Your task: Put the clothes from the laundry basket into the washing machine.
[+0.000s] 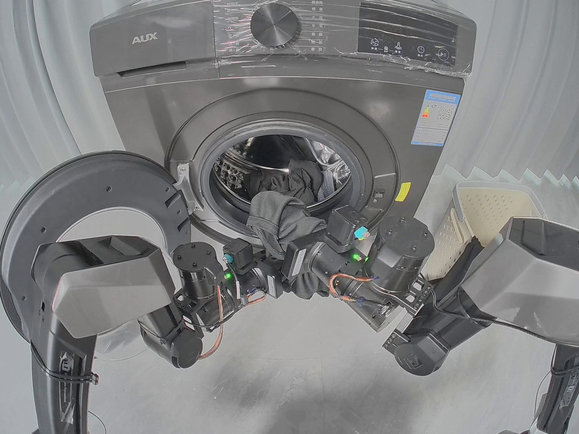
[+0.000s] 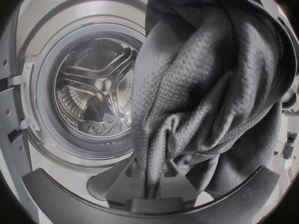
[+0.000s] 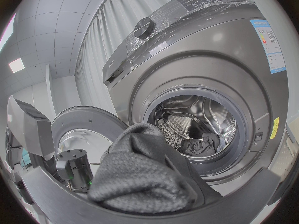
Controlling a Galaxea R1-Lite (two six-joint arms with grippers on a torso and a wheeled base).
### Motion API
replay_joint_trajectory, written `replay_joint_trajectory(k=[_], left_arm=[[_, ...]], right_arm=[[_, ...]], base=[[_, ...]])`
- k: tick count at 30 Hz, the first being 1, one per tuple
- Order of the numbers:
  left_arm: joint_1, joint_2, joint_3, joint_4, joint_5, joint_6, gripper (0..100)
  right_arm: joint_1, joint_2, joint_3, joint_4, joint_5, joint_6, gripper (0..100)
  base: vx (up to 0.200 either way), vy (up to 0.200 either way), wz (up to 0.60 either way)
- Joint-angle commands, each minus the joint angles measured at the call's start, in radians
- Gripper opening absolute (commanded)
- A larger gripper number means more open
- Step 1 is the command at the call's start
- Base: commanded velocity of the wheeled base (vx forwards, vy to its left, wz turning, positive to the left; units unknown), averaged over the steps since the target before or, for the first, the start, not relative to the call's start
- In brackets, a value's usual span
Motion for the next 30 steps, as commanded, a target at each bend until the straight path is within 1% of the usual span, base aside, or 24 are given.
replay_joint_trajectory(k=[1, 6, 10, 12, 13, 18, 19, 20, 21, 22, 25, 27, 30], left_arm=[[0.016, -0.014, 0.001, -0.001, 0.002, -0.001, 0], [0.048, -0.027, -0.006, 0.0, 0.013, -0.001, 0], [0.068, -0.077, 0.009, 0.0, 0.013, -0.006, 0], [0.068, -0.101, 0.024, 0.0, 0.013, -0.017, 0], [0.067, -0.118, 0.035, 0.0, 0.014, -0.021, 0], [0.056, -0.158, 0.069, 0.0, 0.023, -0.021, 0], [0.053, -0.162, 0.074, -0.001, 0.027, -0.021, 0], [0.053, -0.164, 0.074, -0.001, 0.027, -0.021, 0], [0.047, -0.173, 0.084, -0.001, 0.028, -0.023, 0], [0.045, -0.185, 0.092, -0.001, 0.03, -0.023, 0], [0.047, -0.215, 0.107, 0.0, 0.039, -0.023, 0], [0.05, -0.242, 0.127, 0.0, 0.05, -0.023, 0], [0.053, -0.29, 0.179, 0.0, 0.048, -0.023, 0]], right_arm=[[-0.008, 0.0, 0.002, -0.001, 0.0, 0.003, 0], [-0.014, -0.02, 0.036, -0.005, 0.0, 0.009, 0], [-0.015, -0.051, 0.134, -0.028, 0.0, 0.006, 0], [-0.015, -0.06, 0.171, -0.029, 0.003, 0.008, 0], [-0.019, -0.063, 0.183, -0.032, 0.015, 0.011, 0], [-0.02, -0.068, 0.189, -0.047, 0.025, 0.026, 0], [-0.019, -0.068, 0.191, -0.047, 0.023, 0.026, 100], [-0.019, -0.068, 0.192, -0.047, 0.023, 0.026, 100], [-0.015, -0.072, 0.223, -0.038, 0.017, 0.026, 100], [-0.02, -0.079, 0.283, -0.038, 0.019, 0.015, 100], [-0.022, -0.088, 0.376, -0.035, 0.023, 0.012, 100], [-0.023, -0.092, 0.476, -0.037, 0.026, 0.0, 100], [-0.023, -0.094, 0.58, -0.038, 0.025, -0.005, 100]], base=[[0.0, 0.0, 0.0], [0.0, 0.0, 0.0], [0.0, 0.0, 0.0], [0.0, 0.0, 0.0], [0.0, 0.0, 0.0], [0.0, 0.0, 0.0], [0.0, 0.0, 0.0], [0.0, 0.0, 0.0], [0.0, 0.0, 0.0], [0.0, 0.0, 0.0], [0.0, 0.0, 0.0], [0.0, 0.0, 0.0], [0.0, 0.0, 0.0]])
